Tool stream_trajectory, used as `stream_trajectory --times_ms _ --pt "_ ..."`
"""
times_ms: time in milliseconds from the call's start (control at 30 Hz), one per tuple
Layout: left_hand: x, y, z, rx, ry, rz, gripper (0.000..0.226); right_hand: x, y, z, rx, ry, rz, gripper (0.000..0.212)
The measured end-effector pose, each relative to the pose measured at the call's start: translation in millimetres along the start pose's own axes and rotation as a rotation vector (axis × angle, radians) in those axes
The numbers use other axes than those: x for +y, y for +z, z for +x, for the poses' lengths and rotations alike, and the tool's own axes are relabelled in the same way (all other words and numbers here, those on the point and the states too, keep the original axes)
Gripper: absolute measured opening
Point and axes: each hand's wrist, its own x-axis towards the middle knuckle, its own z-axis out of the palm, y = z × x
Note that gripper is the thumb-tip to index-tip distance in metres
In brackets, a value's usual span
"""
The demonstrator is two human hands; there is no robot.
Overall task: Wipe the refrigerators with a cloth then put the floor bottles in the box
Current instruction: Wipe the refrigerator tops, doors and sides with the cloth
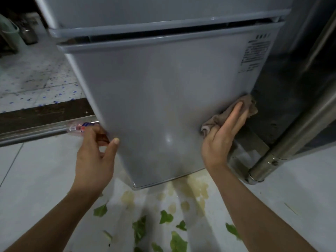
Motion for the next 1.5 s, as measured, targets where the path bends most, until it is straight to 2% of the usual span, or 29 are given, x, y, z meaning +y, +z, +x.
stream_trajectory --times_ms 100,233,300,433,567,700,867,933,1000,1133,1233,1333,1400,1500 --pt "0.6 1.8 -0.8 0.009 -0.005 -0.002 0.018 10.2 -3.1 -0.9 -0.05 0.055 0.026 0.073" --pt "0.8 4.0 -2.3 0.024 -0.006 -0.004 0.019 29.3 -14.4 -8.5 -0.157 0.337 0.129 0.074" --pt "0.5 5.2 -2.6 0.034 -0.004 -0.012 0.019 23.4 -21.3 4.8 -0.129 0.299 0.163 0.069" --pt "-0.5 10.2 -5.2 0.071 -0.008 -0.045 0.018 -2.5 -24.3 58.4 0.085 0.06 0.211 0.063" --pt "0.1 15.8 -9.8 0.117 0.053 -0.064 0.019 0.4 -14.0 63.9 0.182 0.056 0.295 0.06" --pt "-2.4 18.3 -10.6 0.124 0.079 -0.064 0.018 43.1 5.0 25.7 0.119 0.297 0.379 0.057" --pt "-2.8 19.0 -9.7 0.1 0.099 -0.063 0.017 96.1 14.5 -28.3 -0.092 0.716 0.336 0.06" --pt "-3.5 17.2 -8.9 0.077 0.102 -0.09 0.016 98.8 14.3 -32.4 -0.117 0.814 0.328 0.062" --pt "-7.3 14.1 -8.7 0.059 0.121 -0.106 0.016 84.8 15.3 -30.5 -0.078 0.794 0.325 0.065" --pt "-21.0 13.0 -14.9 0.004 0.078 -0.089 0.022 30.5 25.6 -36.1 0.044 0.511 0.23 0.071" --pt "-28.4 17.5 -19.4 -0.066 0.033 -0.027 0.016 -13.5 40.0 -40.8 0.176 0.334 0.255 0.072" --pt "-34.2 20.5 -17.9 -0.074 0.024 -0.023 0.012 -8.1 47.8 -53.8 0.188 0.216 0.202 0.068" --pt "-36.7 21.0 -16.2 -0.08 0.028 -0.031 0.012 10.0 48.3 -71.8 0.108 0.299 0.198 0.068" --pt "-37.8 20.0 -15.8 -0.086 0.031 -0.034 0.011 19.1 46.2 -92.9 0.018 0.658 0.349 0.067"
